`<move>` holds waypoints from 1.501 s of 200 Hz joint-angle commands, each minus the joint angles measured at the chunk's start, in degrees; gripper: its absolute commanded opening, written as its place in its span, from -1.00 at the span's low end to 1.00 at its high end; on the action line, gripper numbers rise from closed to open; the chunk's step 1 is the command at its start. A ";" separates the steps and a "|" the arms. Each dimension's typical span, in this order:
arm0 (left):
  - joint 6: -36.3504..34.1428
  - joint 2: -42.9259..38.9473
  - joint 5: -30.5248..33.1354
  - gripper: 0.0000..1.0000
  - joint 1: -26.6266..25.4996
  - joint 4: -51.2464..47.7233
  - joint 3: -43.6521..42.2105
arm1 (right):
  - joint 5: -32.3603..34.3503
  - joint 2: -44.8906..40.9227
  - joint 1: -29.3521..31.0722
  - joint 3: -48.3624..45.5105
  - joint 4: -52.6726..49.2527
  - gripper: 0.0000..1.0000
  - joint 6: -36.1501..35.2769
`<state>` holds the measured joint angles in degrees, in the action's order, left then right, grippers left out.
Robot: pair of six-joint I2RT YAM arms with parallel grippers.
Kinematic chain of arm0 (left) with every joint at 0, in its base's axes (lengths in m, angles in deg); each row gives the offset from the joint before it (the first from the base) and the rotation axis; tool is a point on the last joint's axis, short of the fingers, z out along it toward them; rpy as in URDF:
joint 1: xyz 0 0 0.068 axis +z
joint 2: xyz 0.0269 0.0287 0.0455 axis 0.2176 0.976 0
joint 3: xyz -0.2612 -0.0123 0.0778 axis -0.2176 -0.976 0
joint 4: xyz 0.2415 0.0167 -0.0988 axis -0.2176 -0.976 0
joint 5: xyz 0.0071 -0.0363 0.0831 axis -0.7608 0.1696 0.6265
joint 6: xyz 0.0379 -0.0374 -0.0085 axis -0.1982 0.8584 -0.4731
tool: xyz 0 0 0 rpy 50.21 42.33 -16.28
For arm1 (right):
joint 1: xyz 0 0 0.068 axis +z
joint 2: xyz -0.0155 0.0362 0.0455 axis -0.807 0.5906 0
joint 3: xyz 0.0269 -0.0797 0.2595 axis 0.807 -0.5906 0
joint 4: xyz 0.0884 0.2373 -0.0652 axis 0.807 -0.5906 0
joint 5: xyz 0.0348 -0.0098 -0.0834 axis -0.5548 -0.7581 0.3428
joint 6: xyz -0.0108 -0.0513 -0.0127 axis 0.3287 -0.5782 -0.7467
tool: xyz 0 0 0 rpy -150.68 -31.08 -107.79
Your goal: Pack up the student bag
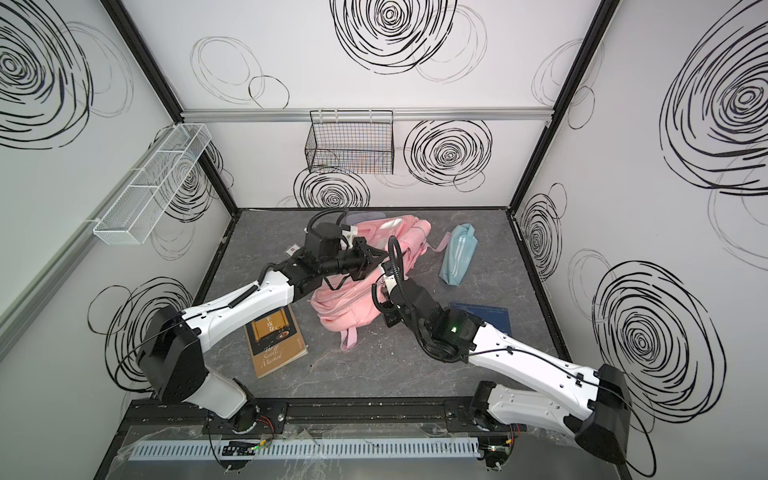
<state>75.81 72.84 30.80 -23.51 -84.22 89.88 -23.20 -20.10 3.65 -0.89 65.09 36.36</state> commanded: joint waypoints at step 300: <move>-12.00 2.88 22.77 -0.98 0.65 23.21 3.30 | -38.90 -5.72 -8.56 2.86 -13.49 -1.00 0.60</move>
<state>69.23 73.78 47.48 -30.02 -85.01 89.42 -37.45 -20.67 -2.82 2.79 56.79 42.29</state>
